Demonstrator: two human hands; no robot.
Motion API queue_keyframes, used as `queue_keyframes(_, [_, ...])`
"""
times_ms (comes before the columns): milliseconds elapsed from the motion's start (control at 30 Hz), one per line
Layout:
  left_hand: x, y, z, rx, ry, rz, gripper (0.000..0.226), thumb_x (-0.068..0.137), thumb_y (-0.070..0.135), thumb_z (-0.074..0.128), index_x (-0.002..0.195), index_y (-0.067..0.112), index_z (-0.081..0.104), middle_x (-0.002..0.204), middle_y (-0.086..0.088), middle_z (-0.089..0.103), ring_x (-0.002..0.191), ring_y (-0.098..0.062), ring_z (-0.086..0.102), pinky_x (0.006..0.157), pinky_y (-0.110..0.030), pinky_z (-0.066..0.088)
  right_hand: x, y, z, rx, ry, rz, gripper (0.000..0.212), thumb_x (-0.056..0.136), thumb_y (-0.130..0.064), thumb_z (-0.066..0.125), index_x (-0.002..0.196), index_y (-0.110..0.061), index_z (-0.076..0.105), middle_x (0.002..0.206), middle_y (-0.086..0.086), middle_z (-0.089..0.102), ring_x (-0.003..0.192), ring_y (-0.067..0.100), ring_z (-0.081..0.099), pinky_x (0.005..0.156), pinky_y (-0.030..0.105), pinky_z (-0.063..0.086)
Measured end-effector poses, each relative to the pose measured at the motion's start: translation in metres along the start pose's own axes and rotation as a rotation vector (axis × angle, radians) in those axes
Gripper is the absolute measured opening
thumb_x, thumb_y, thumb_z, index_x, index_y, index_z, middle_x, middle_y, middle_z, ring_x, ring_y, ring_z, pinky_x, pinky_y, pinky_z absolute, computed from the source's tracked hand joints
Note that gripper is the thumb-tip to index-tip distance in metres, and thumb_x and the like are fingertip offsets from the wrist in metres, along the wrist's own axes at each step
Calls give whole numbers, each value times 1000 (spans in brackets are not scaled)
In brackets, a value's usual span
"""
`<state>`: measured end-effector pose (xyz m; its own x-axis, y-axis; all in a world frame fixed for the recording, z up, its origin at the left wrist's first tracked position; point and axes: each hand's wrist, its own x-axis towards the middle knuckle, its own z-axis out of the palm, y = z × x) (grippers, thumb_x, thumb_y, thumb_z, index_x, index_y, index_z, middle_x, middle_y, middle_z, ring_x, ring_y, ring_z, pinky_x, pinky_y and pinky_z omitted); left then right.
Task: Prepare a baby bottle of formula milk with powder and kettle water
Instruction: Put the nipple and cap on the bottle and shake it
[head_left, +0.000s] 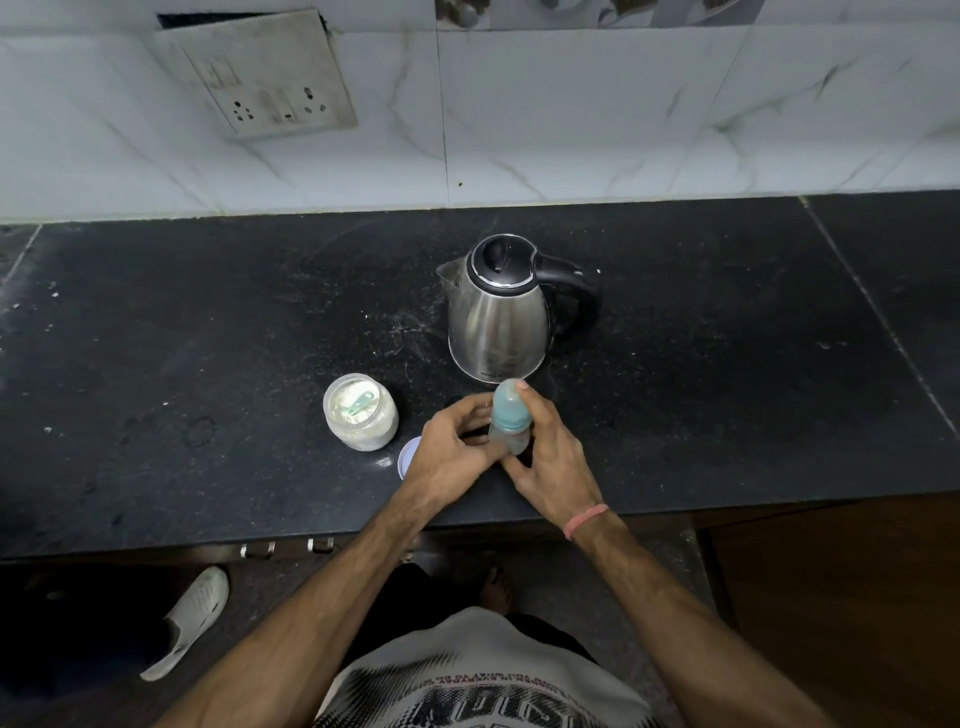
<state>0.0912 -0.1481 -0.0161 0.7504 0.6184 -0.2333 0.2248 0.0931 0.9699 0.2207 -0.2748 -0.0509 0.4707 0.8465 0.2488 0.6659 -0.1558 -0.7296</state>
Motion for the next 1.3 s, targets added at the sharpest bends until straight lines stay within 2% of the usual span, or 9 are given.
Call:
queue_keyframes(100, [-5,15,5,4,36,99,66,86,24,104,144,30,73,127,8,84,126,-11,78,109,-31,62,0,-11,-8,72,56,57,115,90,-17,93,175,-44,20,159,-33,41,136,-17,51,107,4,43])
queue_keyframes(233, [-7,35,10,37,96,150,60,87,27,103,142,25,77,125,10,85,119,-9,80,104,-37,66,5,-28,-22,152,87,79,114,89,-37,90,175,-48,16,155,-38,37,133,-19,52,103,3,46])
queue_keyframes(400, [-13,48,7,29,81,213,58,93,23,98,147,23,75,129,9,85,122,-12,81,102,-37,68,12,-35,-38,197,24,74,110,92,-39,89,175,-51,17,162,-31,48,126,4,73,97,38,69])
queue_keyframes(633, [-15,53,10,71,105,253,57,95,24,96,148,24,74,132,12,83,123,-10,79,101,-30,66,14,-36,-38,239,84,59,107,92,-37,92,172,-47,23,170,-22,46,122,6,77,92,45,71])
queue_keyframes(767, [-11,49,9,28,75,249,59,94,28,97,148,27,74,134,11,83,125,-12,79,101,-28,65,14,-37,-38,255,115,62,106,91,-30,94,169,-48,25,167,-32,45,120,6,78,89,46,71])
queue_keyframes(900, [-4,39,9,-323,115,133,51,94,44,88,139,22,78,131,-9,83,128,-31,78,110,-53,63,18,-45,-42,304,190,55,110,88,-27,100,168,-47,26,166,-23,49,118,10,80,90,38,70])
queue_keyframes(1033, [0,29,3,-418,260,-24,54,95,61,75,128,19,81,126,-8,85,117,-25,81,101,-43,65,25,-59,-52,511,412,114,116,83,-18,102,166,-48,27,164,-11,55,124,17,79,93,35,69])
queue_keyframes(1133, [4,18,2,-466,344,-131,38,110,53,71,124,19,82,120,-5,87,108,-19,84,97,-42,67,31,-71,-45,724,626,200,121,83,0,98,169,-41,24,167,-5,53,133,26,74,97,43,69])
queue_keyframes(1300, [8,11,3,-592,439,-328,33,112,45,71,116,16,83,100,-1,86,90,-15,81,82,-34,66,27,-85,-41,779,330,257,121,80,6,99,165,-45,29,156,-7,64,125,26,79,95,44,69])
